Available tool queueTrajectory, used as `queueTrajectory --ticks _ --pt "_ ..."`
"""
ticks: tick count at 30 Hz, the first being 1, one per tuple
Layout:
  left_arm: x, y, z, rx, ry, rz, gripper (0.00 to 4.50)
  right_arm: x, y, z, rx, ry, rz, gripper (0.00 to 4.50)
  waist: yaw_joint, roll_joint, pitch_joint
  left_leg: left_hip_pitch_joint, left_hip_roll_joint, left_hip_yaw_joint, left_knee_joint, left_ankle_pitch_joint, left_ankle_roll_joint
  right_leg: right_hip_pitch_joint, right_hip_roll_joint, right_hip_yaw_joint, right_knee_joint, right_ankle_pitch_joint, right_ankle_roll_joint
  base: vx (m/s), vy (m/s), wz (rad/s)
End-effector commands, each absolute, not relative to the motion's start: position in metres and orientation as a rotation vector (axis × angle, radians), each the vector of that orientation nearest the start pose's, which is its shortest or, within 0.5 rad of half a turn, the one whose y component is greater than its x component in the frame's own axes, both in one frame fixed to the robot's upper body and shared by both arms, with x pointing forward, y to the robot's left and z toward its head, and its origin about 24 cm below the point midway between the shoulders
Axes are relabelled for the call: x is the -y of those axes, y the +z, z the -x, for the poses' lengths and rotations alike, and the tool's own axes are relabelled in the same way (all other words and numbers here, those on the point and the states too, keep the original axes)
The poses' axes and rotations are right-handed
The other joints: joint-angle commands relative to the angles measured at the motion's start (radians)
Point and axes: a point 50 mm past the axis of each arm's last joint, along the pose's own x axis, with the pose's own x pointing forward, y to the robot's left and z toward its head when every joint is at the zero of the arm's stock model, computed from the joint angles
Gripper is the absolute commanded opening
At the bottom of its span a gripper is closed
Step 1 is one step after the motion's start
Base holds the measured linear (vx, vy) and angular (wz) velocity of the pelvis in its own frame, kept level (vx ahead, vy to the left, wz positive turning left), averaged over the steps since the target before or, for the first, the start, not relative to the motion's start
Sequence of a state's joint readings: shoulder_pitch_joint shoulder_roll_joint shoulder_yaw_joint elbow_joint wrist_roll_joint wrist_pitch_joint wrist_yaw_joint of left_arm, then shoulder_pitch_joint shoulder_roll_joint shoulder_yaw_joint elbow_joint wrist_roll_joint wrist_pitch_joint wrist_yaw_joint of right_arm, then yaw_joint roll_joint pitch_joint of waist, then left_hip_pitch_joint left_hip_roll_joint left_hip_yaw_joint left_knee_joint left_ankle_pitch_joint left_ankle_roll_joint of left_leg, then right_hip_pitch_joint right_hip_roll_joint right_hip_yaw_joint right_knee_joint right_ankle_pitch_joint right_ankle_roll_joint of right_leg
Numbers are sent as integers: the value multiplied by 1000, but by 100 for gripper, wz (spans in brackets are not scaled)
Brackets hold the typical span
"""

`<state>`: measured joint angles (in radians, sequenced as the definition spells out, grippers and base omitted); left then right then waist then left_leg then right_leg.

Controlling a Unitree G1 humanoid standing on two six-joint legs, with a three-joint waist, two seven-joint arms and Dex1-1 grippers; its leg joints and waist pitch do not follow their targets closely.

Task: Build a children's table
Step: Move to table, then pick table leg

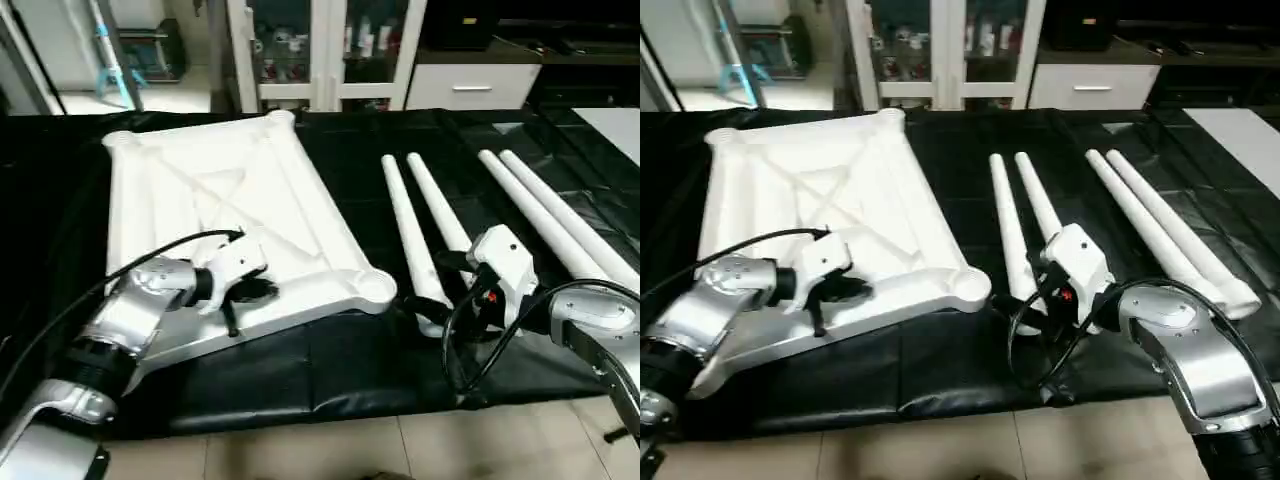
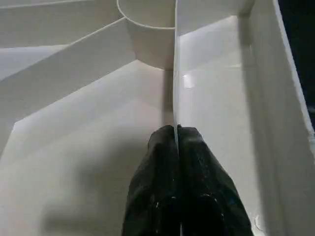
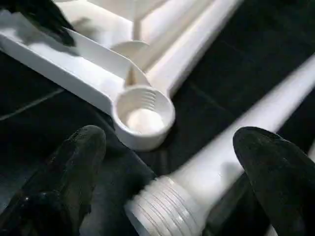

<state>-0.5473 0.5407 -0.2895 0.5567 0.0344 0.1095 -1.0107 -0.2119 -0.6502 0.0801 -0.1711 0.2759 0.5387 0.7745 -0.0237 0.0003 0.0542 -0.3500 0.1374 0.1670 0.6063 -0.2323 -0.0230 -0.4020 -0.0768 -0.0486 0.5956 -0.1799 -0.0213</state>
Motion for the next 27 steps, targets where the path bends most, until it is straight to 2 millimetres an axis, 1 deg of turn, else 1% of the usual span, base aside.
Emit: queueTrajectory --ticks 1,2,3,5,6,8,9,10,12,14,15,16,18,19,20,21,22,23,24,25,26,27 --pt "-221 44 -312 -611 -941 -566 3 202 110 -272 -312 784 313 450 11 -9 -50 -17 86 -42 -88 -209 30 54 -85 51 -75 -343 -182 0 0 0" --pt "-222 47 -312 -598 -954 -566 3 202 111 -273 -309 779 309 450 12 -8 -50 -16 87 -42 -88 -204 30 54 -86 51 -75 -335 -185 0 0 0" --pt "-223 49 -310 -592 -974 -571 3 201 112 -273 -306 779 307 450 12 -10 -51 -9 86 -37 -86 -202 34 47 -83 51 -76 -322 -192 0 0 0" --pt "-224 50 -307 -590 -1000 -582 3 201 112 -273 -305 780 306 450 15 -8 -51 -6 87 -33 -84 -192 38 46 -84 53 -75 -302 -205 0 0 0" --pt "-224 49 -303 -596 -1031 -601 3 200 110 -273 -306 782 308 450 17 -8 -53 -4 88 -32 -83 -177 41 46 -84 53 -72 -277 -213 0 0 0" --pt "-224 49 -303 -586 -1026 -613 3 199 108 -273 -308 782 307 450 19 -5 -55 -3 88 -30 -81 -142 51 47 -81 52 -65 -212 -230 0 0 0" --pt "-224 48 -304 -578 -1008 -619 26 199 108 -273 -307 782 306 450 22 -4 -56 -3 88 -29 -80 -121 58 48 -81 51 -62 -177 -241 0 0 0" --pt "-223 49 -305 -574 -1005 -588 50 199 108 -273 -307 781 304 450 23 -4 -56 -2 88 -28 -79 -111 61 49 -80 51 -60 -162 -246 0 0 0" --pt "-219 52 -306 -566 -1006 -509 50 199 108 -272 -312 779 291 450 29 -4 -58 -1 88 -25 -77 -86 67 51 -80 50 -54 -115 -267 0 0 0" --pt "-217 55 -306 -551 -1020 -481 56 199 108 -272 -313 778 288 450 31 -6 -58 0 87 -24 -76 -86 69 53 -82 50 -54 -116 -272 0 0 0" --pt "-215 57 -305 -541 -1042 -468 85 199 108 -272 -315 774 287 450 34 -3 -57 1 87 -24 -76 -92 66 52 -82 51 -55 -127 -272 0 0 0" --pt "-213 60 -304 -529 -1059 -463 90 199 108 -272 -315 771 288 450 36 -2 -57 3 88 -23 -77 -102 61 50 -81 51 -56 -141 -271 0 0 0" --pt "-212 63 -304 -513 -1075 -455 96 200 108 -273 -318 761 281 450 39 -2 -57 5 89 -23 -77 -106 58 50 -80 51 -56 -139 -270 0 0 0" --pt "-211 64 -304 -507 -1077 -453 111 200 108 -273 -320 754 275 450 40 -1 -58 6 88 -22 -77 -100 57 49 -79 51 -54 -124 -272 0 0 0" --pt "-212 71 -306 -477 -1074 -441 127 201 109 -278 -322 708 248 450 41 -1 -59 7 88 -22 -77 -93 58 50 -78 51 -52 -111 -274 0 0 0" --pt "-212 72 -306 -474 -1073 -440 135 201 109 -279 -322 705 246 450 42 0 -60 7 88 -22 -76 -84 59 50 -78 51 -50 -98 -277 0 0 0" --pt "-212 75 -307 -453 -1067 -438 135 201 110 -281 -324 681 234 450 41 -1 -61 5 86 -22 -75 -60 62 51 -77 49 -46 -63 -287 0 0 0" --pt "-212 82 -308 -427 -1058 -427 135 201 110 -285 -329 646 218 450 40 1 -63 6 84 -22 -73 -53 60 53 -78 48 -43 -53 -294 0 0 0" --pt "-212 86 -309 -412 -1052 -418 135 200 110 -287 -333 626 209 450 41 1 -61 6 85 -21 -74 -55 59 52 -77 49 -44 -54 -293 0 0 0" --pt "-212 93 -311 -376 -1035 -412 144 198 109 -290 -344 605 186 450 42 1 -61 8 84 -20 -73 -58 55 52 -77 49 -43 -55 -295 0 0 0" --pt "-212 101 -313 -341 -1020 -406 144 196 108 -293 -362 583 160 450 43 4 -62 8 84 -20 -73 -59 53 52 -77 49 -43 -56 -296 0 0 0" --pt "-211 107 -314 -318 -1013 -401 144 193 108 -296 -375 572 141 450 41 3 -61 7 82 -20 -73 -58 50 52 -75 49 -43 -59 -297 0 0 0"
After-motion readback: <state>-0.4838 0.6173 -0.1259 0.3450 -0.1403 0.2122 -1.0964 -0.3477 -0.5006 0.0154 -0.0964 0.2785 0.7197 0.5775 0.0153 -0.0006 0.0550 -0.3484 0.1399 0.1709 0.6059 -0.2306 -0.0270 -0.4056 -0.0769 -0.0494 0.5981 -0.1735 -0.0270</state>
